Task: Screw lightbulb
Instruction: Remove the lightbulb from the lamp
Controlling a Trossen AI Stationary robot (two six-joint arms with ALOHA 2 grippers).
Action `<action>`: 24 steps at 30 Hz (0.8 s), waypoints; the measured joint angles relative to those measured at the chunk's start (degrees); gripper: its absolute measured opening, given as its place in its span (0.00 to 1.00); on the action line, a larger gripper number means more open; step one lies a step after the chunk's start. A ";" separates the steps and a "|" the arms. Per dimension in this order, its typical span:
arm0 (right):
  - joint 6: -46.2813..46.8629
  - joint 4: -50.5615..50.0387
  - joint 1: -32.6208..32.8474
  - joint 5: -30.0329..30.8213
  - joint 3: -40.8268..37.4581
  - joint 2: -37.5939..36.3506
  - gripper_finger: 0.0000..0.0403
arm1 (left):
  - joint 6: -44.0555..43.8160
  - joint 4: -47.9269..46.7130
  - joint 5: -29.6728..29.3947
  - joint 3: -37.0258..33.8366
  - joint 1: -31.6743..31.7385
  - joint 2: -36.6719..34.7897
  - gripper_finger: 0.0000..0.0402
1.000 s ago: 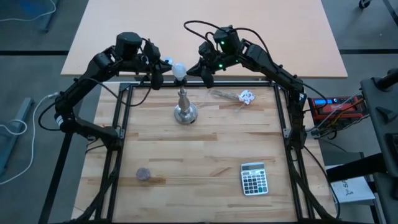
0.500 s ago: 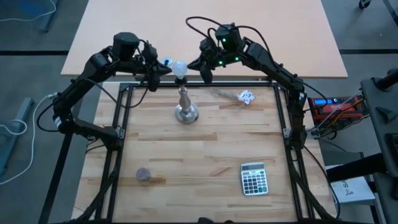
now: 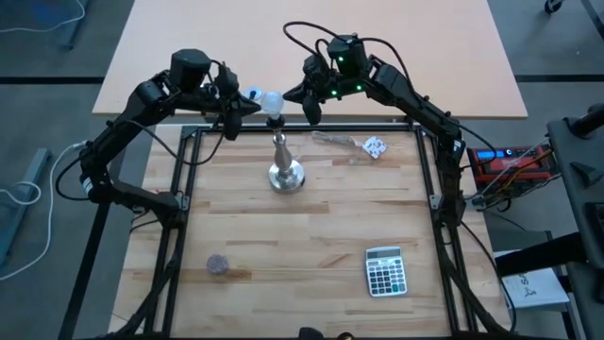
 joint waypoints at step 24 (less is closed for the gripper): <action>-1.21 4.51 0.00 -1.58 -0.09 2.96 0.00 | 0.41 -1.11 3.11 0.02 -0.37 0.00 0.00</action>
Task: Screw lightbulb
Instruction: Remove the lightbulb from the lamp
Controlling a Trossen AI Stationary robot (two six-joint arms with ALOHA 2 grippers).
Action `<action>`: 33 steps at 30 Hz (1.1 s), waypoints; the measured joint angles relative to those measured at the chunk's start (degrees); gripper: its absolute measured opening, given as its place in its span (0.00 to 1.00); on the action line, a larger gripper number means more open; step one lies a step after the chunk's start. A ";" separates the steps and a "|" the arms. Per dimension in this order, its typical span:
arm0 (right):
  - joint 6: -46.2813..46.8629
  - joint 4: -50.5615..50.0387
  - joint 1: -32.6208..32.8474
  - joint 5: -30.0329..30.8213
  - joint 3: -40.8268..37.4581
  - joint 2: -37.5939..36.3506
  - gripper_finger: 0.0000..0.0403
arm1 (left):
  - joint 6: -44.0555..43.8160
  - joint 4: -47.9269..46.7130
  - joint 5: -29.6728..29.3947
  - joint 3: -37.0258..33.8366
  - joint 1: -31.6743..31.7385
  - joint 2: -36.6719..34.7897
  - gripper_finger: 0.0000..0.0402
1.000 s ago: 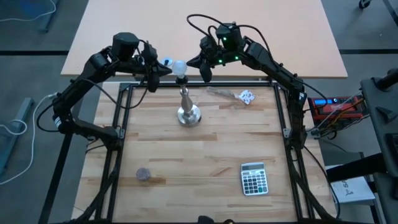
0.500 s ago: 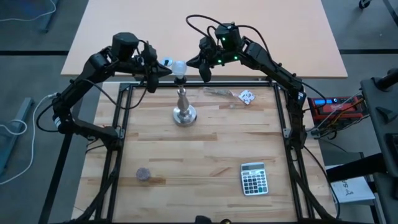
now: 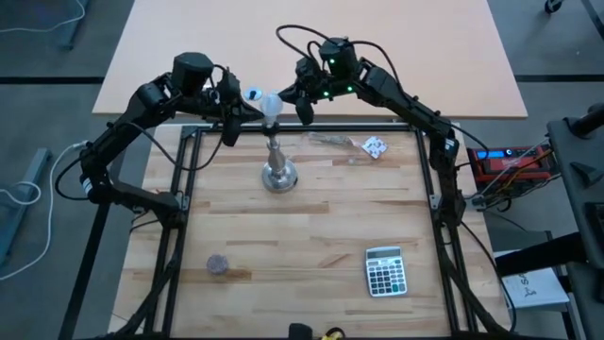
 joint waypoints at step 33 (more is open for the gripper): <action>0.84 5.62 -0.26 -0.01 0.22 -0.74 0.00 | 4.33 3.98 -6.04 0.22 0.22 3.20 0.00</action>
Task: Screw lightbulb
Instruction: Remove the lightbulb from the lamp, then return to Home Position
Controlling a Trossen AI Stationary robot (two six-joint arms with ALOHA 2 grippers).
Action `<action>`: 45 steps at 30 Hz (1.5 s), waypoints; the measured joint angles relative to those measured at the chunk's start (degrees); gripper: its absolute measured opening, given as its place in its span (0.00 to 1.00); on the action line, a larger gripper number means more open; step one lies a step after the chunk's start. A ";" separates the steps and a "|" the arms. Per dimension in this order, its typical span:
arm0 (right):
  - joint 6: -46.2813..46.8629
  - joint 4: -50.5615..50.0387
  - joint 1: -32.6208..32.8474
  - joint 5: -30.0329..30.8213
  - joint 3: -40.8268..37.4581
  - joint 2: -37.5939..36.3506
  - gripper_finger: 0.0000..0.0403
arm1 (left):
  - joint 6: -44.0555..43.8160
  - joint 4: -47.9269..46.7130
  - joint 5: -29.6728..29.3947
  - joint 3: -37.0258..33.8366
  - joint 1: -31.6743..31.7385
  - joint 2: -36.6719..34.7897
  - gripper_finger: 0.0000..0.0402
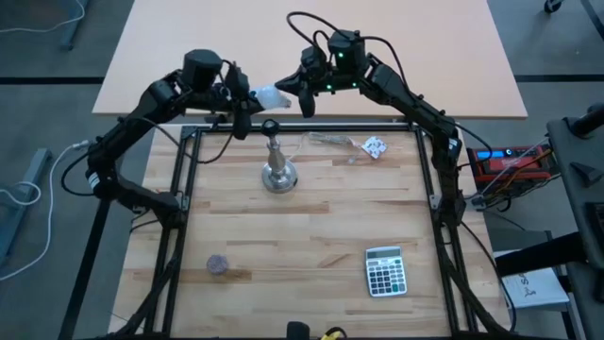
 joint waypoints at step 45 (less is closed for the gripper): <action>0.59 -6.46 -2.88 6.78 -0.20 4.91 0.00 | 1.55 -5.19 -13.13 0.13 6.48 0.08 0.00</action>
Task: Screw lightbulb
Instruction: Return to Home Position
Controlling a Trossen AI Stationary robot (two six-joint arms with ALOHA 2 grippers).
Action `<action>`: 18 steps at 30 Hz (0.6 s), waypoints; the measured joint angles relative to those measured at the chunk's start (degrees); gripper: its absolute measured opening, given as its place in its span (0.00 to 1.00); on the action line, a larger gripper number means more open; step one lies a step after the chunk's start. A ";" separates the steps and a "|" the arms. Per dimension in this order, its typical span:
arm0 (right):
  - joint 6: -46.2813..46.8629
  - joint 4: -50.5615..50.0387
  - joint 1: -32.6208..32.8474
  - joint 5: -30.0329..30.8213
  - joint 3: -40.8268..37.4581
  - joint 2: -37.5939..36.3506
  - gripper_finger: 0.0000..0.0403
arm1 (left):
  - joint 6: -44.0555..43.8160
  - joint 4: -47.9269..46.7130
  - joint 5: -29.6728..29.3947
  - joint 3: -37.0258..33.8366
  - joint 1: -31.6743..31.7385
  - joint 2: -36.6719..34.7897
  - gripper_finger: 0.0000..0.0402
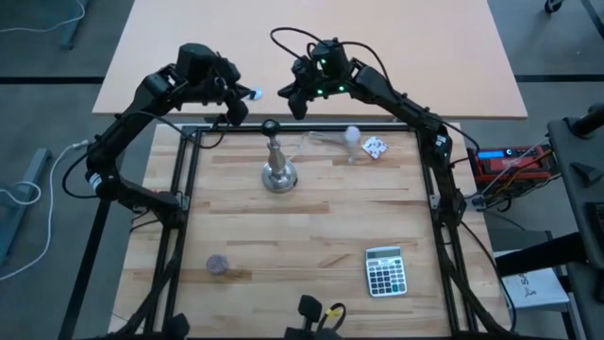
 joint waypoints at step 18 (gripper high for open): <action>1.53 -8.27 -3.99 1.18 0.00 -3.04 0.00 | 0.15 -6.28 3.76 -0.11 3.04 -2.25 0.00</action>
